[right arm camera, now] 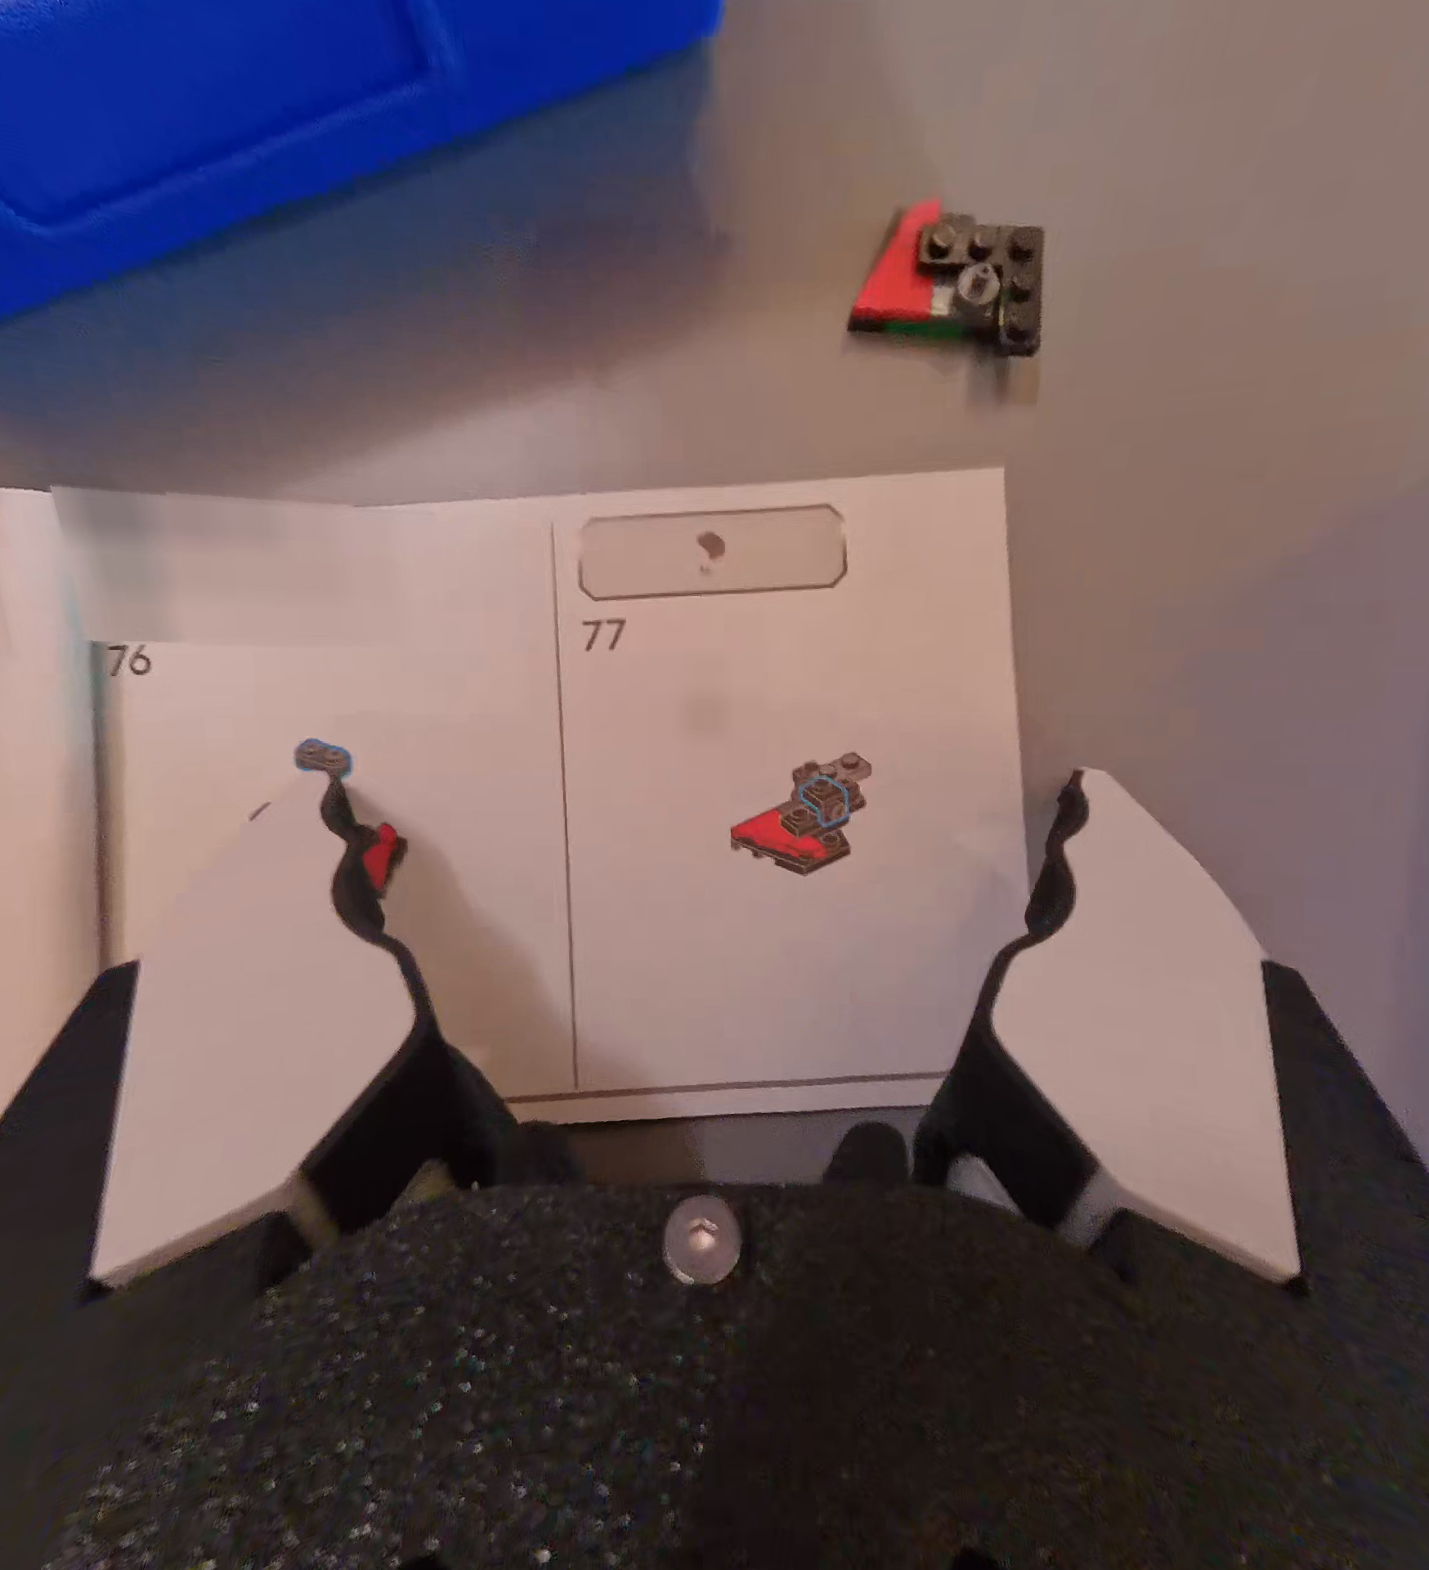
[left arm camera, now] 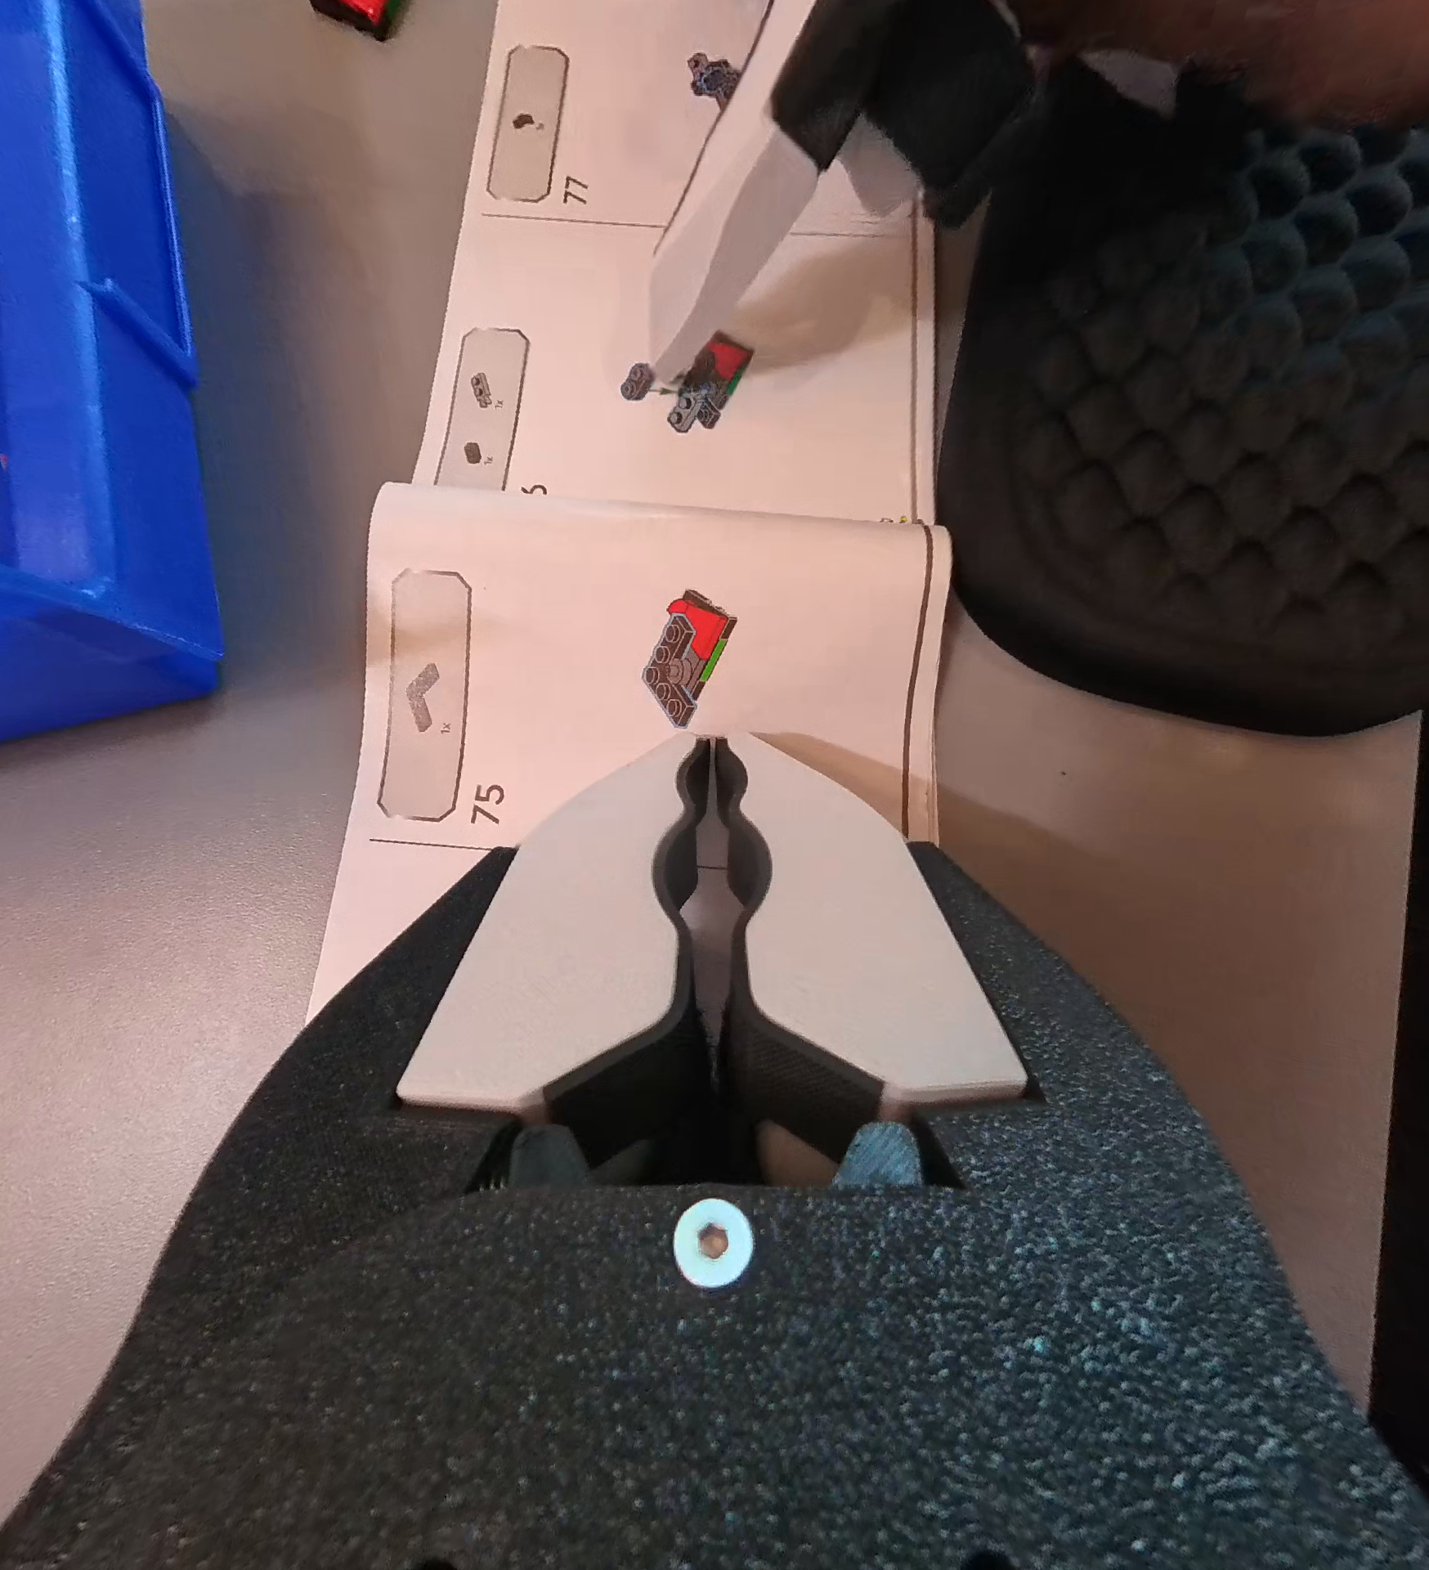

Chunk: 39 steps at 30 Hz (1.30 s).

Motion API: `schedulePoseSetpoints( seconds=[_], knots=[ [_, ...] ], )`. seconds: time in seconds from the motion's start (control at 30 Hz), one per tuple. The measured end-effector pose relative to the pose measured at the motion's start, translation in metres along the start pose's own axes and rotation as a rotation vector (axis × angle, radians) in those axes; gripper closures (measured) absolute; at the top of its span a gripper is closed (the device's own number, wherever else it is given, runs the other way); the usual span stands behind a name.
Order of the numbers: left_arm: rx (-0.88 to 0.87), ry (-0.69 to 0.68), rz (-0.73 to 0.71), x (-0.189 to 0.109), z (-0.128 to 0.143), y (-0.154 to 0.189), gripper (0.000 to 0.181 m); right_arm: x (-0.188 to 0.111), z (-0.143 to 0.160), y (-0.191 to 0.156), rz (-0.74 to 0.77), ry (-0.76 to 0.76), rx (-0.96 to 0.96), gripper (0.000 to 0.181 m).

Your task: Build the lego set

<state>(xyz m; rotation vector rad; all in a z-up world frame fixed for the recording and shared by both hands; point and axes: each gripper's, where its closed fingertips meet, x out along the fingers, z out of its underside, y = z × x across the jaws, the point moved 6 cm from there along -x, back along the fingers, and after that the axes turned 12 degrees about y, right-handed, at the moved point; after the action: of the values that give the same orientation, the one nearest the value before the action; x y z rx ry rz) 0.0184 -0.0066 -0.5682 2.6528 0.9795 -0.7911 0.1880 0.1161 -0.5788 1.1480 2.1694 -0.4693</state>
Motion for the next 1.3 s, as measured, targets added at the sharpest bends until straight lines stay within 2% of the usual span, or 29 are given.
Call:
schedulePoseSetpoints(
  seconds=[0.6, 1.3],
  knots=[
    [-0.040, 0.009, 0.024, 0.0007, -0.0002, -0.0016, 0.179, -0.0002, 0.0002, -0.0003, 0.003, 0.000, -0.001, 0.034],
    [0.033, 0.016, -0.011, 0.0018, -0.0006, 0.0026, 0.177, -0.0001, 0.0001, -0.0003, 0.003, 0.001, -0.001, 0.034]
  ],
)
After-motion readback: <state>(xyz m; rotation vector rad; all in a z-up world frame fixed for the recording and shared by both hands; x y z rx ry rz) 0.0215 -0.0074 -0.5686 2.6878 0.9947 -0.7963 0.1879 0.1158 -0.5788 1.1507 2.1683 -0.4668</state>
